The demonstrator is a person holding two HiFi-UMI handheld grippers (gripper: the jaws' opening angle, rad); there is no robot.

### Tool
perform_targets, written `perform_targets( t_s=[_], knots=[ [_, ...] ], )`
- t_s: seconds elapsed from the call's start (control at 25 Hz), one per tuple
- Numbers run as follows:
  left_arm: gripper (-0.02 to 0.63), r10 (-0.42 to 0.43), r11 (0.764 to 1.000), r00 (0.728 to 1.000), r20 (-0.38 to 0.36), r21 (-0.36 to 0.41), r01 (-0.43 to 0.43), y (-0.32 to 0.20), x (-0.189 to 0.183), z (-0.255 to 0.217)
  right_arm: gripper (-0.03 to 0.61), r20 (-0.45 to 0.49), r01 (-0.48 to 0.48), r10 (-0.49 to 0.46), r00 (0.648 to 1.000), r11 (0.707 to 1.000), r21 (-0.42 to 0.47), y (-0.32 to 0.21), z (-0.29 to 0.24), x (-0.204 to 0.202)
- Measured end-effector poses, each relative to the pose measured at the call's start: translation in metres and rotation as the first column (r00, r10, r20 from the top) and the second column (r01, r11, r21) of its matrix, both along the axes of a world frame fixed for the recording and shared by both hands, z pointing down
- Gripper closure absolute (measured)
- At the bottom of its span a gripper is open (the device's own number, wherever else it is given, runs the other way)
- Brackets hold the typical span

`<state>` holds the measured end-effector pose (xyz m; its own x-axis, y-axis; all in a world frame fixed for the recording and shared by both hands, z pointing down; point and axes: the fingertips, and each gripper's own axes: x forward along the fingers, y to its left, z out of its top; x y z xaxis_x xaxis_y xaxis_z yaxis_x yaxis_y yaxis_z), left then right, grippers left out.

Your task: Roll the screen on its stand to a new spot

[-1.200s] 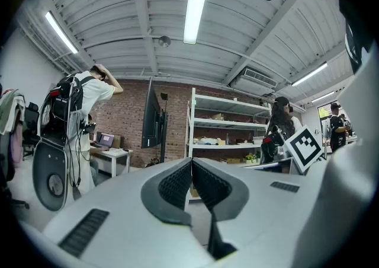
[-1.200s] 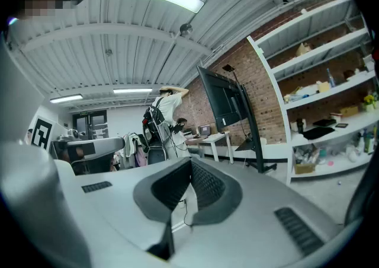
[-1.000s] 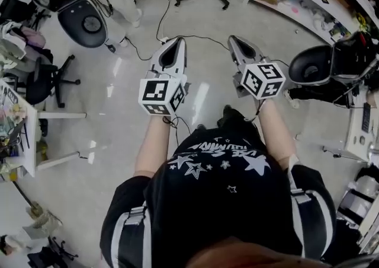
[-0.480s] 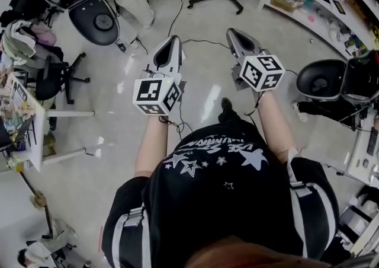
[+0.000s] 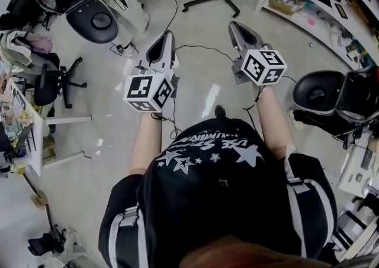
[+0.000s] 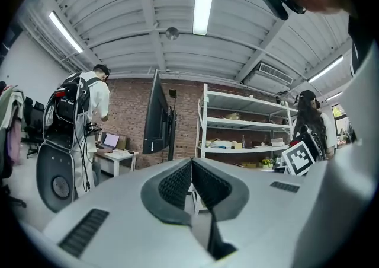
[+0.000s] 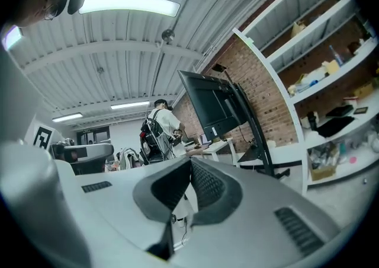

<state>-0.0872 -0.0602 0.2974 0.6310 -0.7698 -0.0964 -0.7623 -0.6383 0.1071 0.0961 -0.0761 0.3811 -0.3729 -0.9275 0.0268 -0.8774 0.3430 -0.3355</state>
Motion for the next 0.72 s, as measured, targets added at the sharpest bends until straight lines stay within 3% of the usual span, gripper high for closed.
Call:
perform_targets(
  t_s=[0.36, 0.72],
  knots=[
    [0.601, -0.045, 0.999, 0.999, -0.022, -0.014, 0.045, -0.042, 0.036, 0.002, 0.572, 0.022, 0.048, -0.047, 0.999, 0.999, -0.015, -0.043, 0.013, 0.036],
    [0.601, -0.071, 0.997, 0.997, -0.031, -0.043, 0.069, -0.070, 0.052, 0.009, 0.571, 0.016, 0.083, -0.082, 0.996, 0.997, -0.011, -0.076, 0.015, 0.048]
  ],
)
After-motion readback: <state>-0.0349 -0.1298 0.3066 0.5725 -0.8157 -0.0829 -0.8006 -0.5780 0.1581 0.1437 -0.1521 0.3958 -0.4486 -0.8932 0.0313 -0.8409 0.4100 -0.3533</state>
